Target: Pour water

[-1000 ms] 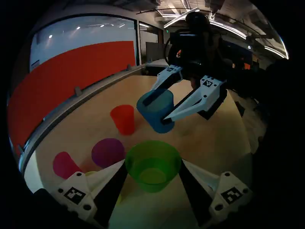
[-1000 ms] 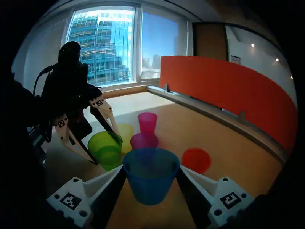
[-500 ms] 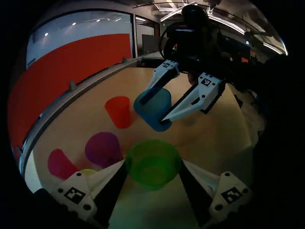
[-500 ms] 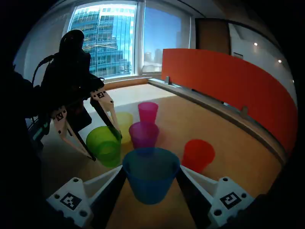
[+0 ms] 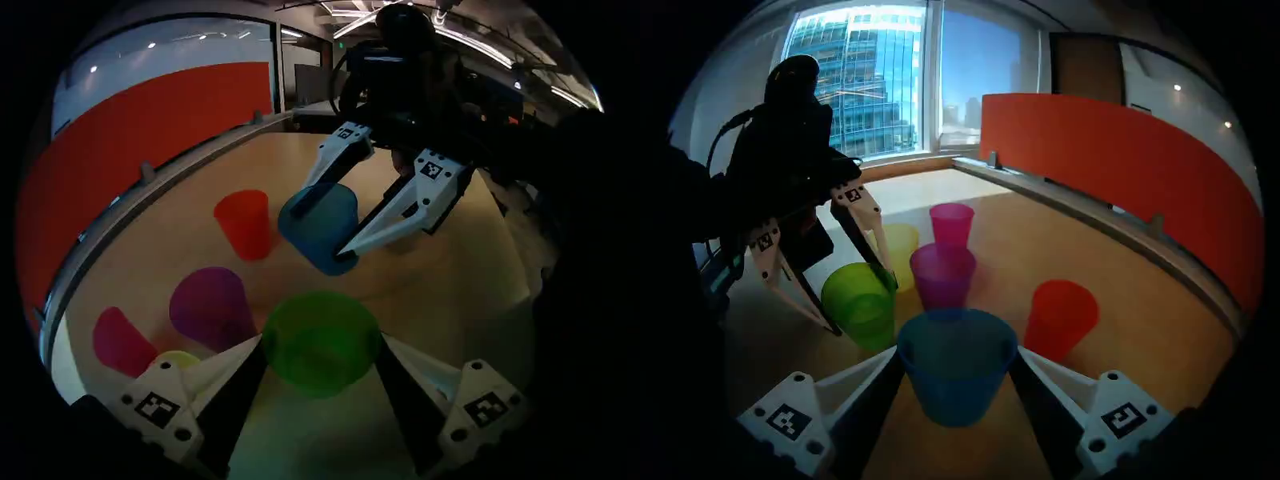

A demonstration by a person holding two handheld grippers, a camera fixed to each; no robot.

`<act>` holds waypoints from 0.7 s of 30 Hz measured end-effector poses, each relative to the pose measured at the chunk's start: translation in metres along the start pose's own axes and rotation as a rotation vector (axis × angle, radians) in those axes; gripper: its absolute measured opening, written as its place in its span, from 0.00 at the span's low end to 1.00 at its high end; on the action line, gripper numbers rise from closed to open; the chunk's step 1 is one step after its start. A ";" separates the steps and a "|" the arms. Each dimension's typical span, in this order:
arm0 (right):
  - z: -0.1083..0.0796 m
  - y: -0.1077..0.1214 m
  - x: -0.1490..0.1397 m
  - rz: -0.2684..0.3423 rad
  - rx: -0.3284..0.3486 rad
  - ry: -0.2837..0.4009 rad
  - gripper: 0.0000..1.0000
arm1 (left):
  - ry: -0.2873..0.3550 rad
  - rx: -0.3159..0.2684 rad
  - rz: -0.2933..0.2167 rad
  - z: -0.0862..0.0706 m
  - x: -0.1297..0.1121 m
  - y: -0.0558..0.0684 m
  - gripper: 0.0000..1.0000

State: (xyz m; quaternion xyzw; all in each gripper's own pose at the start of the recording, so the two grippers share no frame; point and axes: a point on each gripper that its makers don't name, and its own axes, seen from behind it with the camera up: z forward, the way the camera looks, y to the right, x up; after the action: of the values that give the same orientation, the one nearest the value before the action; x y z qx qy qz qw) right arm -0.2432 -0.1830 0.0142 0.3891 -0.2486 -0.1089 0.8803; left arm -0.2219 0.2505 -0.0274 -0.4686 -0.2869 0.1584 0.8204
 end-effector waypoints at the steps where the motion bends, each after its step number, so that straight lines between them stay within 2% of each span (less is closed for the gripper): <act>1: 0.000 0.000 0.000 0.000 0.000 -0.001 0.90 | -0.002 -0.001 0.000 0.001 -0.001 0.000 0.87; 21: 0.001 -0.001 -0.006 -0.006 0.003 -0.017 0.90 | -0.001 -0.006 -0.027 0.005 -0.010 -0.001 0.88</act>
State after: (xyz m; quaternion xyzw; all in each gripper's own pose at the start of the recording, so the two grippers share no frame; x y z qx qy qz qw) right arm -0.2491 -0.1825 0.0118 0.3904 -0.2549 -0.1144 0.8772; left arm -0.2325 0.2480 -0.0282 -0.4673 -0.2940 0.1467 0.8208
